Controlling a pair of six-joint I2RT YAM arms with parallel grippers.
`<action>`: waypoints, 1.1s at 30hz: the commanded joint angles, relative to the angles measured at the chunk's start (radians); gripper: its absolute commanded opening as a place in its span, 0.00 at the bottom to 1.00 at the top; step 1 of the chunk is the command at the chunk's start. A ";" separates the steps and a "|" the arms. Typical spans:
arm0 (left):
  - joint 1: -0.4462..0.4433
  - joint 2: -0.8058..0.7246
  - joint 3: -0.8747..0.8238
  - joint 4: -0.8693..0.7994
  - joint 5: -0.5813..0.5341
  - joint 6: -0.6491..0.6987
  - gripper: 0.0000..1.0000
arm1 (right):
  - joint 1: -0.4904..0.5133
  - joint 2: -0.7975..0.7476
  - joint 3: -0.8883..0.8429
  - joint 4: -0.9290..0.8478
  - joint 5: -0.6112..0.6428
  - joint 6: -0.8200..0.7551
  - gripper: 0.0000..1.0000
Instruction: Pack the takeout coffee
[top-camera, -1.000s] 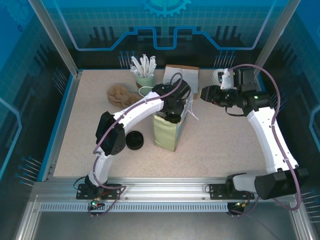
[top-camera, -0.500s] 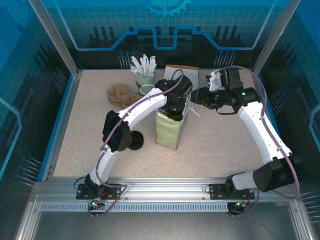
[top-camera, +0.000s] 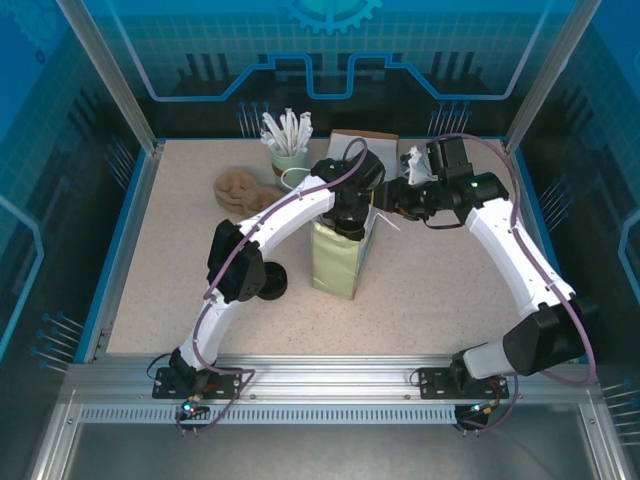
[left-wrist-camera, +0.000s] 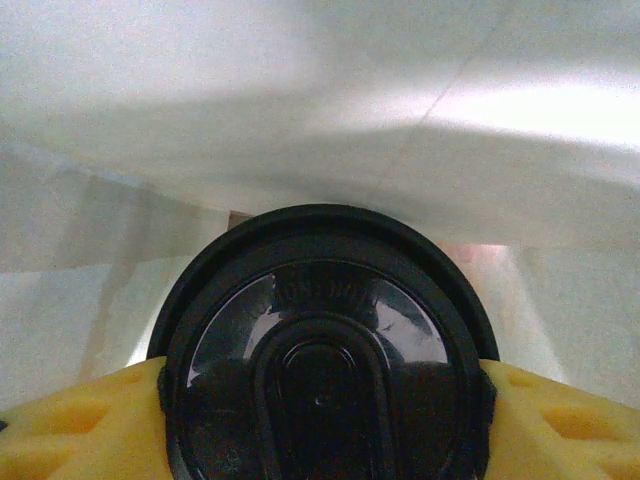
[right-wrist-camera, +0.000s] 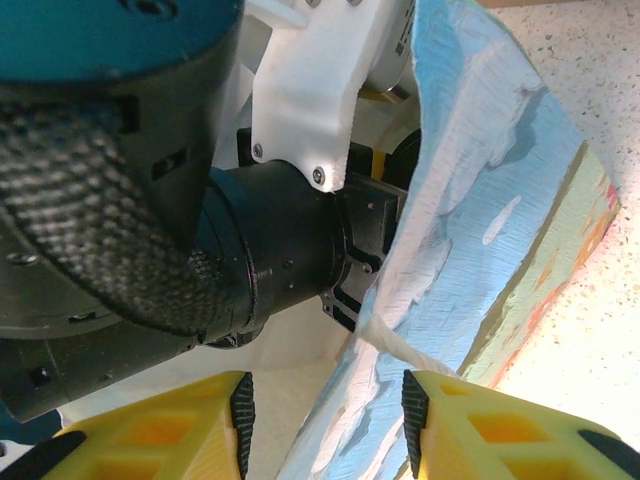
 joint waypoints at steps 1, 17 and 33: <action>0.008 0.067 -0.061 -0.005 0.057 -0.034 0.65 | 0.014 0.017 0.001 -0.003 -0.008 -0.016 0.44; 0.008 0.069 -0.087 0.014 0.073 -0.040 0.65 | 0.036 0.060 0.042 -0.038 0.027 -0.024 0.28; 0.031 0.046 0.075 -0.065 0.098 -0.071 0.75 | 0.044 0.067 0.151 -0.185 0.136 -0.062 0.00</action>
